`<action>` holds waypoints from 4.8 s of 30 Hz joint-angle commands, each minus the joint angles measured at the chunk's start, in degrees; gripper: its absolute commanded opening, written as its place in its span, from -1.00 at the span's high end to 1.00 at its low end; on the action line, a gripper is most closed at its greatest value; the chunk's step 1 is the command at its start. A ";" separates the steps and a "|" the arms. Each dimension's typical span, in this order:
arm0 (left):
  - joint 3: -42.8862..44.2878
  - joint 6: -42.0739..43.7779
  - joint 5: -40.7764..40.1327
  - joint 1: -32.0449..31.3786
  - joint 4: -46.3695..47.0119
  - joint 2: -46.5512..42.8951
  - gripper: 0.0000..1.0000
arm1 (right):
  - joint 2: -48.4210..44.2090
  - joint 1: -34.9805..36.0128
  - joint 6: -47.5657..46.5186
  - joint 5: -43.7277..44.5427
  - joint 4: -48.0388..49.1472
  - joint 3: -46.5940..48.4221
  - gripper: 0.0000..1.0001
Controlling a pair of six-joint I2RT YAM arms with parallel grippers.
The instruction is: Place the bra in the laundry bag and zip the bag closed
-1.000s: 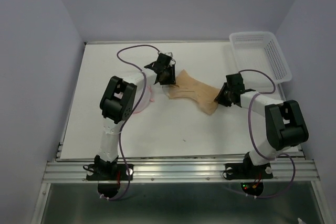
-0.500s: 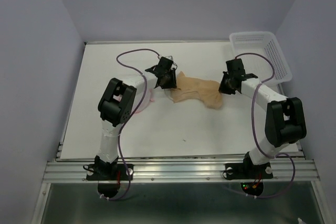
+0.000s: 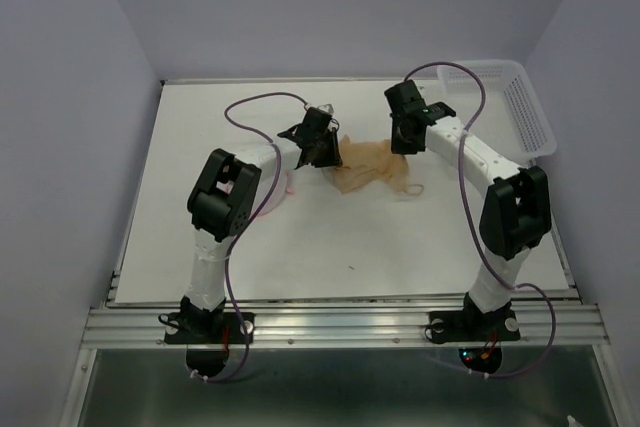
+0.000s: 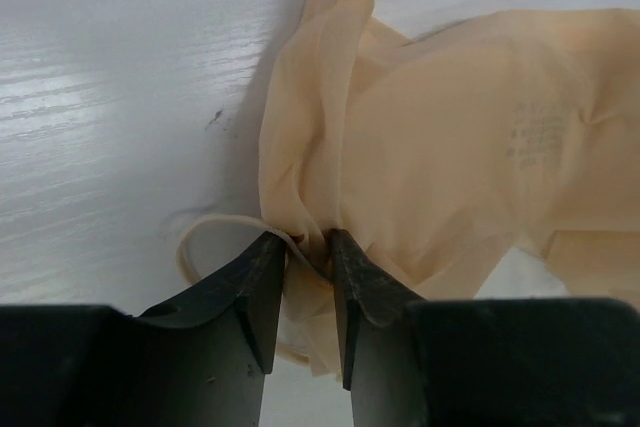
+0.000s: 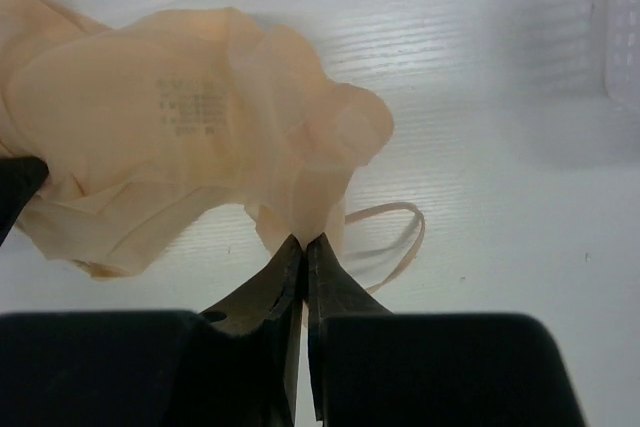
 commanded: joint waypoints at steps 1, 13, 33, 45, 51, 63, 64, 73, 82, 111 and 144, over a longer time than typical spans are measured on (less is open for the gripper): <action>-0.88 -0.43 2.51 -1.23 4.51 -4.07 0.31 | 3.85 2.96 0.06 7.03 -8.74 8.62 0.83; -0.88 -1.22 4.62 -2.11 6.28 -2.84 0.53 | 8.16 6.83 -1.34 -1.05 -4.44 16.37 0.85; -2.37 -3.15 6.46 -1.94 7.24 -1.70 0.57 | 13.97 7.36 -6.35 -22.76 6.10 24.81 -0.02; -2.99 -2.10 9.01 -0.53 8.47 -1.52 0.57 | 4.83 7.36 -26.78 -8.69 7.77 11.37 -0.15; -2.11 0.80 9.45 -0.53 7.42 -0.91 0.57 | 5.34 7.36 -41.67 -14.75 14.46 6.26 -0.15; 0.70 4.93 9.10 -0.53 3.82 0.93 0.57 | 13.17 6.22 -52.05 -21.07 17.18 8.73 -0.09; 0.96 5.02 9.10 -0.53 3.73 1.02 0.57 | 12.91 6.22 -52.32 -21.96 17.18 8.46 -0.09; 1.67 5.37 9.10 -0.53 3.55 1.11 0.57 | 15.11 6.22 -52.23 -23.80 17.09 9.78 0.45; 1.67 5.20 9.01 -0.53 3.64 1.11 0.63 | 12.03 5.69 -50.84 -27.16 17.44 8.20 0.99; 1.76 5.99 9.89 -0.44 4.70 0.67 0.71 | 16.60 2.97 -39.14 -17.93 27.29 11.99 0.87; -0.35 5.37 -10.66 1.40 -6.64 -19.88 -0.98 | 6.93 2.97 -28.15 -15.02 26.59 7.67 -1.00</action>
